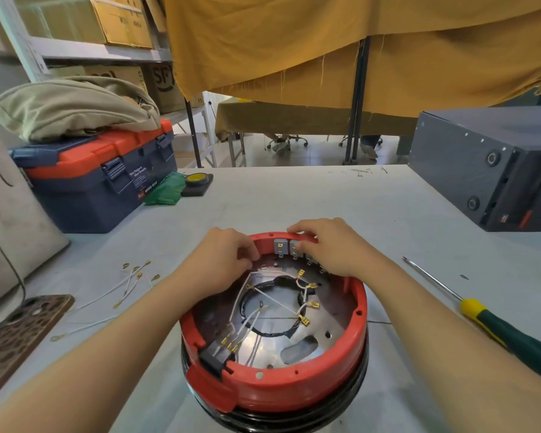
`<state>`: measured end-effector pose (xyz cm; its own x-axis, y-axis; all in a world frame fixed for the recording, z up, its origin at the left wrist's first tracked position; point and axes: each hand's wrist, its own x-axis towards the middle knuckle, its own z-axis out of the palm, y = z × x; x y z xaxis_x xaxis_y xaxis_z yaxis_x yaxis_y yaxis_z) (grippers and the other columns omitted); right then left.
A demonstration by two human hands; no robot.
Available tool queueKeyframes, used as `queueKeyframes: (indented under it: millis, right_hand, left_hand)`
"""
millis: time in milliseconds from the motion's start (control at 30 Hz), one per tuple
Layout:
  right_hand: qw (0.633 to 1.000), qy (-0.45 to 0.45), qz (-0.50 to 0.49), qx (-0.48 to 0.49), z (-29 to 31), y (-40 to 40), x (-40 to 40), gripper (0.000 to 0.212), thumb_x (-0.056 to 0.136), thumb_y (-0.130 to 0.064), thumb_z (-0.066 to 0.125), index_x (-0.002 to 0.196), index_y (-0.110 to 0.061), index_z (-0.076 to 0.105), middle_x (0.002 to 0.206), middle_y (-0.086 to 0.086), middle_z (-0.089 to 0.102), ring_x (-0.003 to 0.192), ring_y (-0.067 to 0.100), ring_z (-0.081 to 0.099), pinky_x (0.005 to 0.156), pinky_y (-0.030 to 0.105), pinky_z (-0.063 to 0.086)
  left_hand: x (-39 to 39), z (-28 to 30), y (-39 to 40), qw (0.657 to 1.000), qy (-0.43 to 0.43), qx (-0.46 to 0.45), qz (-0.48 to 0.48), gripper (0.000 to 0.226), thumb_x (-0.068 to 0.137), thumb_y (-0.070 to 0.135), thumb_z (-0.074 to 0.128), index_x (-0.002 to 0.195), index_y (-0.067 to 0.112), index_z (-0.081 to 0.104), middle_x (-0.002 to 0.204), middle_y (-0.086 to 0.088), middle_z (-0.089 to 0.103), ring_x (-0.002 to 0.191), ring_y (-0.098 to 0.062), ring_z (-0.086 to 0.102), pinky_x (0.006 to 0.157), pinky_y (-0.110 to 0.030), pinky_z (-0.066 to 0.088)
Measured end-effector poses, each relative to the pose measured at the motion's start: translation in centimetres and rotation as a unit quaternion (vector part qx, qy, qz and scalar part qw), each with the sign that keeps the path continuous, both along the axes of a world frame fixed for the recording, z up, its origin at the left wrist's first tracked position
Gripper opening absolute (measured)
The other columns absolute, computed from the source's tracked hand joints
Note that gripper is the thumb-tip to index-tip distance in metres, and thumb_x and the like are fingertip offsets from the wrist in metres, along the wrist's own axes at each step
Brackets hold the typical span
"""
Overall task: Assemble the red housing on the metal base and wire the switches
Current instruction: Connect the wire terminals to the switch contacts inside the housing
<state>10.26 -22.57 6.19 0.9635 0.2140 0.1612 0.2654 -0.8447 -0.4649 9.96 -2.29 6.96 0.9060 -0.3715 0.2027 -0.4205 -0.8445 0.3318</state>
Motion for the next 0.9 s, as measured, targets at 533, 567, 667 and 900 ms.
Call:
queueKeyframes:
  millis: [533, 567, 667, 900]
  right_hand:
    - [0.993, -0.043, -0.081, -0.080, 0.7, -0.2, -2.2, 0.029, 0.083, -0.050, 0.059, 0.092, -0.023, 0.053, 0.071, -0.007, 0.041, 0.060, 0.010, 0.042, 0.047, 0.025, 0.027]
    - [0.993, -0.035, -0.082, -0.079, 0.8, -0.4, -2.2, 0.028, 0.083, -0.049, 0.059, 0.090, -0.024, 0.052, 0.071, -0.007, 0.041, 0.060, 0.008, 0.041, 0.047, 0.026, 0.027]
    - [0.993, -0.009, -0.084, -0.082, 0.9, -0.8, -2.5, 0.029, 0.084, -0.050, 0.057, 0.092, -0.023, 0.052, 0.074, -0.006, 0.045, 0.063, 0.010, 0.043, 0.048, 0.026, 0.028]
    - [0.992, 0.079, -0.036, -0.094, 1.6, -1.7, -2.4, 0.037, 0.088, -0.054, 0.050, 0.112, -0.027, 0.055, 0.098, 0.001, 0.058, 0.086, 0.020, 0.054, 0.072, 0.031, 0.044]
  left_hand:
    - [-1.6, 1.2, -2.7, 0.982, 0.061, 0.028, -0.175, 0.014, 0.083, 0.024, 0.069, 0.096, 0.025, 0.074, 0.095, 0.009, 0.069, 0.082, -0.001, 0.057, 0.077, -0.017, 0.044]
    - [-1.8, 1.2, -3.2, 0.979, 0.067, 0.032, -0.188, 0.014, 0.083, 0.026, 0.069, 0.096, 0.025, 0.074, 0.096, 0.009, 0.069, 0.083, -0.001, 0.056, 0.077, -0.017, 0.043]
    - [-2.3, 0.9, -4.3, 0.976, 0.084, 0.030, -0.197, 0.013, 0.082, 0.029, 0.070, 0.091, 0.022, 0.075, 0.089, 0.010, 0.067, 0.080, 0.001, 0.054, 0.072, -0.014, 0.041]
    - [-3.0, -0.2, -5.9, 0.983, 0.099, -0.011, -0.157, 0.009, 0.080, 0.021, 0.072, 0.079, 0.012, 0.072, 0.082, 0.003, 0.071, 0.074, -0.003, 0.057, 0.062, -0.009, 0.039]
